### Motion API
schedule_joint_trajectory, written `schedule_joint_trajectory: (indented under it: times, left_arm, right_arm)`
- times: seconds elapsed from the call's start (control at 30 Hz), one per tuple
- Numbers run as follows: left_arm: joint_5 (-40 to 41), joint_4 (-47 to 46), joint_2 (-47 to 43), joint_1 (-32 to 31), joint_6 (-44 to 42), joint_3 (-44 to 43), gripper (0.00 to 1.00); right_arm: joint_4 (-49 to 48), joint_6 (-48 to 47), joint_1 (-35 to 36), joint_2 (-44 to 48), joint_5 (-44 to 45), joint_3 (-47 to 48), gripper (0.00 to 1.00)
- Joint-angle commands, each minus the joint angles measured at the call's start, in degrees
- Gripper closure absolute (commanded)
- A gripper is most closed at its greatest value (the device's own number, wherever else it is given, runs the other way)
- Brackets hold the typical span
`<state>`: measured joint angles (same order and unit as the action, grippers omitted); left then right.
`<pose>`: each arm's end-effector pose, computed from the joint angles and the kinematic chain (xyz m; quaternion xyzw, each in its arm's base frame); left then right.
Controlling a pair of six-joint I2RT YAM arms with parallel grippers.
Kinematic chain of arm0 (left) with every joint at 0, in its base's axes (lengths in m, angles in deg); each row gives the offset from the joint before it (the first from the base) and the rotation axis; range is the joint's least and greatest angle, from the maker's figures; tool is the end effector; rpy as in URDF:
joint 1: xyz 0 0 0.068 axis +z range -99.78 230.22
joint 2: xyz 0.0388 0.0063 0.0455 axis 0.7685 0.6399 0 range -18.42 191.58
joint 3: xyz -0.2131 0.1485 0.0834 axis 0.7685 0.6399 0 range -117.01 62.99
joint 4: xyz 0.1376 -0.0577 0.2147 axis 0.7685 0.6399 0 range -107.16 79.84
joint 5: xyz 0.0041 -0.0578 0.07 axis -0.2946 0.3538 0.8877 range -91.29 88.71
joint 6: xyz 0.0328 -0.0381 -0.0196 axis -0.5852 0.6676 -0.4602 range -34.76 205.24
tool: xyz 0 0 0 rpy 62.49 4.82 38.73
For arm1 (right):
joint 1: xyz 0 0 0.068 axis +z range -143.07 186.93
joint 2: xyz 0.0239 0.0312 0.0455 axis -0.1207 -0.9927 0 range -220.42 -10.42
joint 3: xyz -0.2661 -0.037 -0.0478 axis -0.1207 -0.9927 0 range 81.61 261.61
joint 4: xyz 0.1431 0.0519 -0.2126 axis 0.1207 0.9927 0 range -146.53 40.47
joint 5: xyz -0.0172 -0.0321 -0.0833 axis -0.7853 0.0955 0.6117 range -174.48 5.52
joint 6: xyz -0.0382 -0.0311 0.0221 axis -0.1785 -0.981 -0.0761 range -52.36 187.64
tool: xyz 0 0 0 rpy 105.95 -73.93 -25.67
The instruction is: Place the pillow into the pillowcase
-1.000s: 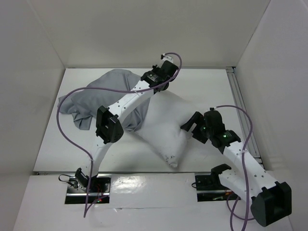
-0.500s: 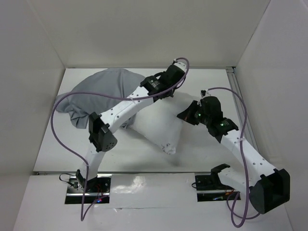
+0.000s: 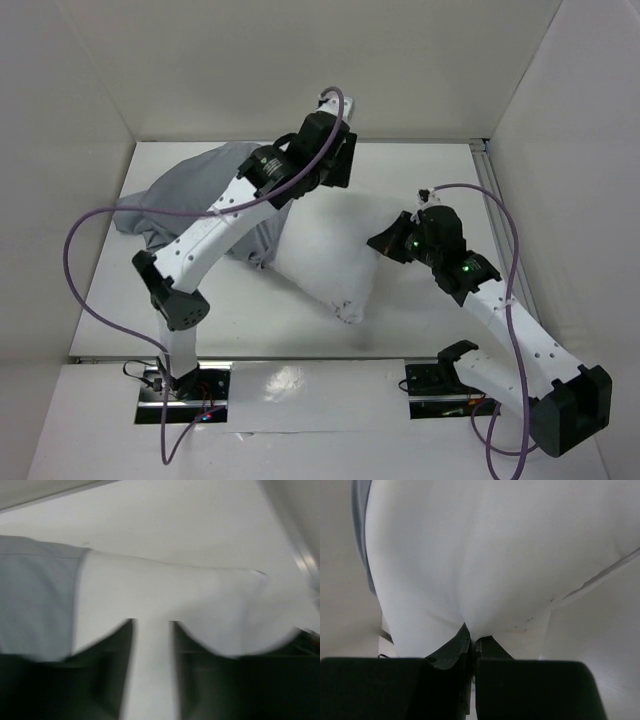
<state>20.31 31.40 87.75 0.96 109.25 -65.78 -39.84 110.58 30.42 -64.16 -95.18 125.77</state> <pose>0.2664 -0.2890 0.4697 0.0850 0.8344 -0.1833 0.5127 0.1928 0.0909 0.2965 0.0943 0.8417 0.3542 0.3964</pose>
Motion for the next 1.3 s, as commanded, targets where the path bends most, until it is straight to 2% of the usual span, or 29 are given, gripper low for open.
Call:
schedule_joint_trajectory:
  times: [0.0, 0.03, 0.1, 0.3, 0.4, 0.57, 0.6, 0.7, 0.73, 0.8, 0.83, 0.87, 0.97, 1.07, 1.13, 1.17, 1.27]
  left_arm:
    - [14.8, 6.1, 7.0, 4.9, -1.1, -1.2, 0.30]
    - [19.1, 6.1, 8.3, 5.6, -2.3, -1.2, 0.17]
    - [21.1, 6.1, 11.1, 5.6, -3.7, -1.2, 0.00]
    - [26.2, 6.9, 15.9, 6.8, -3.4, 0.2, 0.00]
    - [26.8, 7.4, 18.2, 8.4, -3.4, 0.2, 0.06]
    - [26.8, 9.0, 20.0, 10.6, -2.8, -1.1, 0.23]
    - [27.3, 9.0, 20.0, 10.6, -2.8, -1.1, 0.31]
    - [26.0, 9.0, 19.4, 11.7, -3.4, -1.7, 0.47]
    - [25.4, 8.4, 19.4, 11.7, -4.1, -2.2, 0.63]
    - [24.7, 8.4, 19.4, 11.7, -4.7, -2.9, 0.77]
    - [24.7, 8.4, 18.9, 11.2, -4.7, -2.9, 0.92]
    - [23.6, 7.9, 18.4, 10.7, -4.7, -2.9, 0.99]
    - [20.8, 7.1, 15.4, 6.6, -6.0, -3.4, 1.00]
    - [11.7, 5.5, 10.9, 0.1, -6.7, -3.4, 1.00]
    - [-1.9, 4.9, 8.5, -3.0, -3.2, -3.4, 1.00]
    - [-13.4, 3.6, 6.0, -5.9, -1.4, -2.4, 1.00]
    - [-25.6, -2.3, 1.6, -11.1, 5.9, 1.4, 1.00]
  right_arm:
    - [-1.4, -0.9, 0.4, 3.4, 1.6, -0.4, 1.00]
    - [-0.4, -1.6, 0.9, 3.4, 1.6, -0.9, 1.00]
    - [0.1, -2.2, 0.9, 3.9, 1.6, -0.9, 1.00]
    - [3.8, -3.3, 1.5, 5.7, 3.6, -1.4, 1.00]
    - [5.0, -3.3, 1.5, 5.7, 4.1, -2.0, 1.00]
    - [6.8, -3.8, 1.5, 6.3, 5.2, -2.0, 1.00]
    - [7.4, -3.8, 1.5, 6.8, 5.2, -2.0, 1.00]
    - [7.4, -3.8, 1.5, 6.8, 5.2, -2.6, 1.00]
    - [7.4, -3.8, 1.5, 6.8, 5.2, -2.6, 1.00]
    - [6.8, -3.8, 1.5, 6.2, 4.6, -2.6, 1.00]
    - [6.8, -3.8, 1.5, 6.2, 4.6, -2.6, 1.00]
    - [6.2, -3.8, 1.5, 5.7, 4.6, -2.6, 1.00]
    - [5.5, -3.8, 1.5, 5.0, 4.1, -2.1, 1.00]
    - [1.7, -4.3, 1.5, 2.3, 3.3, -1.2, 1.00]
    - [-0.2, -4.4, 2.0, 0.7, 2.7, 1.4, 1.00]
    - [-2.1, -4.4, 2.0, -0.7, 2.2, 2.5, 1.00]
    - [-2.1, -4.4, 3.4, -1.4, 3.8, 7.3, 1.00]
